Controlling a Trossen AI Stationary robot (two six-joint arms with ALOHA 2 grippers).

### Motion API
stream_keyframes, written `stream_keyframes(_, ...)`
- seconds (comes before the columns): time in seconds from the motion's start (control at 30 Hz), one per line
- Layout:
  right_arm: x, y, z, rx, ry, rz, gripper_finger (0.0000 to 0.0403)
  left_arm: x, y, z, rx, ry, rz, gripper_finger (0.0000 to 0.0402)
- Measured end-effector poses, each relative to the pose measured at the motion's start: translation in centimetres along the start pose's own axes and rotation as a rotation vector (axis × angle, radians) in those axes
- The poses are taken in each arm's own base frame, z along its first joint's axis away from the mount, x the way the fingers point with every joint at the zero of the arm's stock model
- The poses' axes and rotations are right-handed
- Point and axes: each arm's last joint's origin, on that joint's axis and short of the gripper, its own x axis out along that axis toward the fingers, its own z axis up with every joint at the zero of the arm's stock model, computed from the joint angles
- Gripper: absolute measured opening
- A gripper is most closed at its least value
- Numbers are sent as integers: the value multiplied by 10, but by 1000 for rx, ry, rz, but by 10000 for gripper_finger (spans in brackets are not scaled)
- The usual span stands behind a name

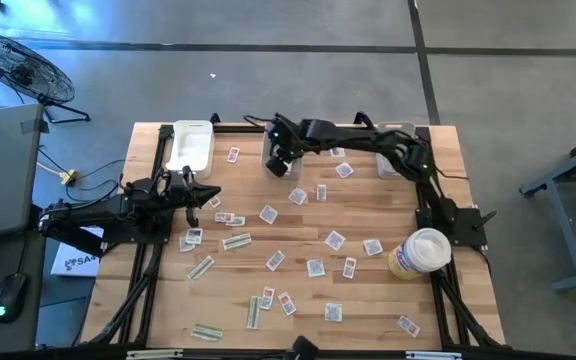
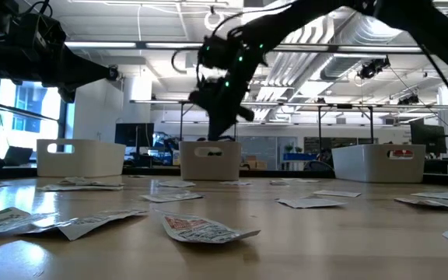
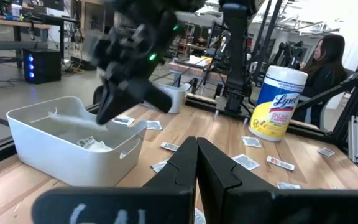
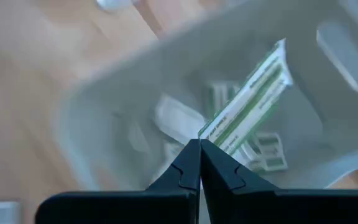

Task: Pick & Place First Aid Supplies
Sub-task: Put the green pad into the left gray bin, then put the orange pad into the right gray bin

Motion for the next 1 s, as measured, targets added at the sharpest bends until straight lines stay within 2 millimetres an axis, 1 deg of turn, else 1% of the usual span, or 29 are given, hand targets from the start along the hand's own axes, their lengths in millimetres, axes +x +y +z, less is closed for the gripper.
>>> stream_keyframes(0.13, 20, -10, -4, 33, 69, -15, 0, 0, 0, 0, 0, 0, 0, 1)
stream_keyframes(0.2, 25, -13, -7, 48, 80, -20, 0, 0, 0, 0, 0, 0, 0, 1)
stream_keyframes(0.27, 26, -14, -7, 60, 79, -37, 1, 0, 0, 0, 0, 1, 0, 1)
stream_keyframes(0.4, 25, -14, -7, 66, 82, -23, 19, 0, 0, 0, 0, 0, 0, 1)
stream_keyframes(0.57, 15, -12, 1, 61, 73, -27, 70, 0, 0, 0, 0, 0, 0, 1)
stream_keyframes(0.67, 4, -8, 7, 41, 80, -38, 100, 0, 0, 0, 0, 0, 0, 1)
stream_keyframes(0.77, -14, 6, 15, -26, 67, -49, 121, 0, 0, 0, 0, 0, 0, 1)
stream_keyframes(0.83, -27, 22, 16, -79, 70, -47, 129, 0, 0, 0, 0, 0, 0, 1)
stream_keyframes(0.9, -38, 43, 14, -130, 68, -25, 133, 0, 0, 0, 0, 0, 0, 1)
stream_keyframes(1.0, -51, 83, 3, -227, 61, 37, 133, 0, 0, 0, 0, 0, 0, 1)
